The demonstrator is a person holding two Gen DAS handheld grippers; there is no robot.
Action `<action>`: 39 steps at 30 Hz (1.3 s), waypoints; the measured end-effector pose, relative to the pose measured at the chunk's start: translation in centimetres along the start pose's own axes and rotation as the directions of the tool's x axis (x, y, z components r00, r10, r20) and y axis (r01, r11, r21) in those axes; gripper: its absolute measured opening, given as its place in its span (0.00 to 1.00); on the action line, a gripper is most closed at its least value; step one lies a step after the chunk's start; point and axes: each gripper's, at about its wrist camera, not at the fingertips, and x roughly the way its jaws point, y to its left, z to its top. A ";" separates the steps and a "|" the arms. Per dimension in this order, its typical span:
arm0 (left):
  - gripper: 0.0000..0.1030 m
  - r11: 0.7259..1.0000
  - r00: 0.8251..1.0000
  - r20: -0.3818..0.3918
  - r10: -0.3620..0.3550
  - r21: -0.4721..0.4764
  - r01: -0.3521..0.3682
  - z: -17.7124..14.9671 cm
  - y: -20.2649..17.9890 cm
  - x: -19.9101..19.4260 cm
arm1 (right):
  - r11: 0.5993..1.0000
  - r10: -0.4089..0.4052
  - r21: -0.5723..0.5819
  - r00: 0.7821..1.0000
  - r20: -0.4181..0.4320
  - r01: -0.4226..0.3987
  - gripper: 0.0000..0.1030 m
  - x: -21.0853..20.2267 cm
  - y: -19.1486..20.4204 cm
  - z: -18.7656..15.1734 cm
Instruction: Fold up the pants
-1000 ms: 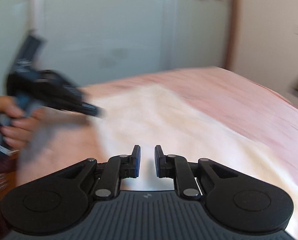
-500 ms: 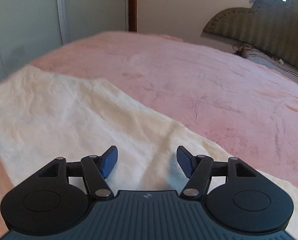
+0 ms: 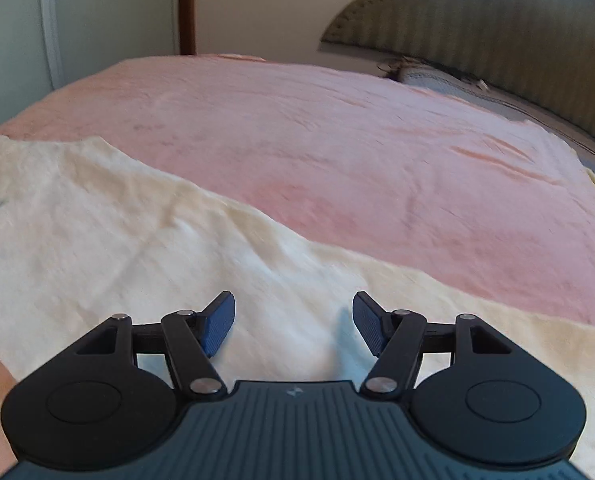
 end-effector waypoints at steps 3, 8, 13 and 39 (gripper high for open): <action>0.54 0.987 0.993 -0.053 -0.102 0.119 0.108 0.7 -5.4 3.7 | 0.999 -0.030 0.027 0.998 -0.056 0.032 0.63 0.2 -2.9 -1.4; 0.54 0.962 0.990 -0.136 -0.050 0.259 0.084 0.8 -11.7 11.4 | 0.994 -0.009 0.105 0.999 -0.041 0.014 0.64 3.5 -5.6 -0.6; 0.56 0.968 0.998 -0.054 0.043 0.250 -0.028 2.4 -12.7 13.7 | 0.988 -0.081 0.134 0.997 -0.013 0.082 0.64 3.4 -6.1 1.1; 0.81 0.912 0.990 -0.019 -0.142 0.386 0.138 -3.9 -19.3 7.8 | 0.707 -0.295 0.696 0.946 0.134 0.122 0.82 -11.7 -12.9 -15.5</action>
